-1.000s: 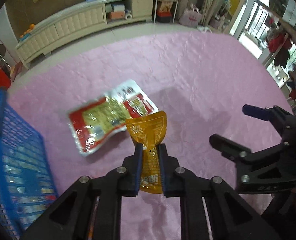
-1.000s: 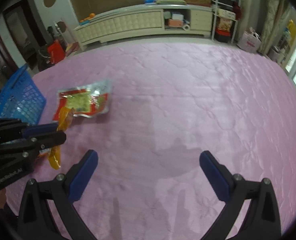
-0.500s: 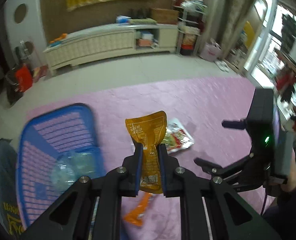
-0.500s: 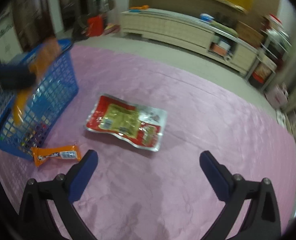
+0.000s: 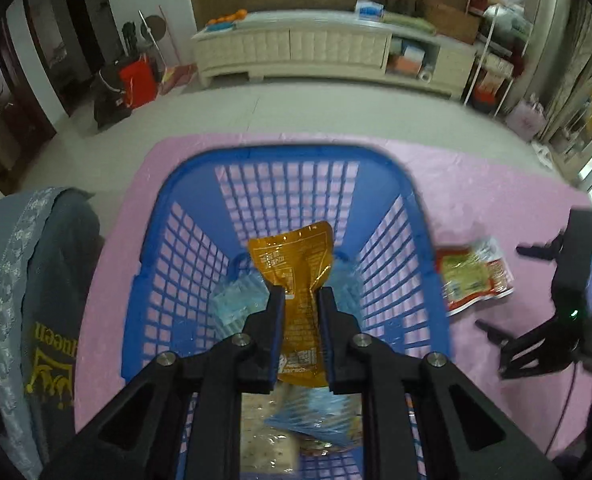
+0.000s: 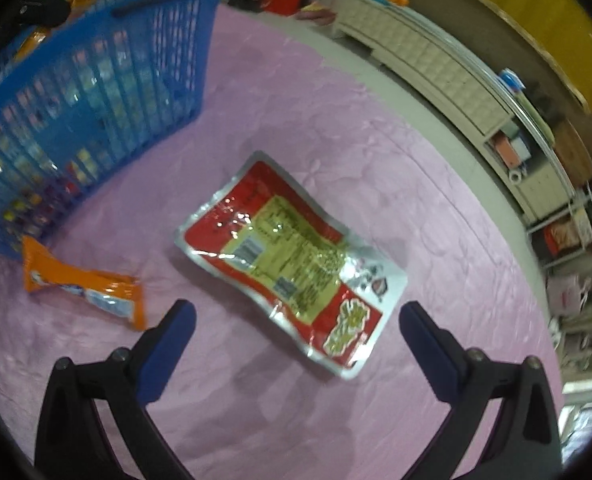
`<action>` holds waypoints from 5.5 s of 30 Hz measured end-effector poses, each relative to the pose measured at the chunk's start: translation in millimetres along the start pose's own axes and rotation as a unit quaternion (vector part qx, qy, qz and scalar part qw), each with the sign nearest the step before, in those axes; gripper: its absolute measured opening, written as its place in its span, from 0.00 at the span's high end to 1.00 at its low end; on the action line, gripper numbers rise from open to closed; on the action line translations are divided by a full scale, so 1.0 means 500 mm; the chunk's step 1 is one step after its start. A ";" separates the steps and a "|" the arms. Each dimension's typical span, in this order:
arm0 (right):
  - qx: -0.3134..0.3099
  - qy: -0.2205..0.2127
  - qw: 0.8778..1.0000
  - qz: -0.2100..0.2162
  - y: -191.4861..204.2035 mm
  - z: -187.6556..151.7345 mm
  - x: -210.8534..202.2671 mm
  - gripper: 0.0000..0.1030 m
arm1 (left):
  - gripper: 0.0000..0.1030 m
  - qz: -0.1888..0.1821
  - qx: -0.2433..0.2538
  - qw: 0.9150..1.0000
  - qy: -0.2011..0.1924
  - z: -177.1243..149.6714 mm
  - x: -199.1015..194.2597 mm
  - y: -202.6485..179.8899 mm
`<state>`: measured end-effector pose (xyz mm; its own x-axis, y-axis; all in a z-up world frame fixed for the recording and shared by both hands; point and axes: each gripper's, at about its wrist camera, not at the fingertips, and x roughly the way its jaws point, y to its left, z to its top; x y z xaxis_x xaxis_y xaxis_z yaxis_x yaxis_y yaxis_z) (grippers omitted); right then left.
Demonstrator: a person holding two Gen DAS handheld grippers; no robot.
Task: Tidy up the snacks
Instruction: 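Carry the pouch into the basket with the left tool while the right tool approaches the red snack pack, then grasp the red-and-silver snack pack with the right tool and lift it, then carry the red snack pack over the basket and open the right tool, then move the right tool to the orange stick snack and close on it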
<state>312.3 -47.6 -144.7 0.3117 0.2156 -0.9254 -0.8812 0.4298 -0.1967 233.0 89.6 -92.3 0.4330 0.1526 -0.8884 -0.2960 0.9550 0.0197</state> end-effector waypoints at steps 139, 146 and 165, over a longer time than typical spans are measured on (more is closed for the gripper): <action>0.143 -0.109 0.984 0.018 0.160 0.170 -0.290 0.13 | 0.21 -0.079 0.087 0.988 -0.098 -0.109 -0.206 0.146; 0.156 -0.107 0.982 0.016 0.137 0.104 -0.300 0.13 | 0.21 -0.064 0.081 0.991 -0.087 -0.122 -0.189 0.116; 0.061 -0.055 0.996 0.046 0.173 -0.043 -0.171 0.13 | 0.08 -0.058 0.074 0.994 -0.058 -0.156 -0.143 0.062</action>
<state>202.0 -47.5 -89.6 0.2746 0.3505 -0.8954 -0.8602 0.5057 -0.0658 126.6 88.5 -64.0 0.5555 0.0599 -0.8294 -0.1143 0.9934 -0.0047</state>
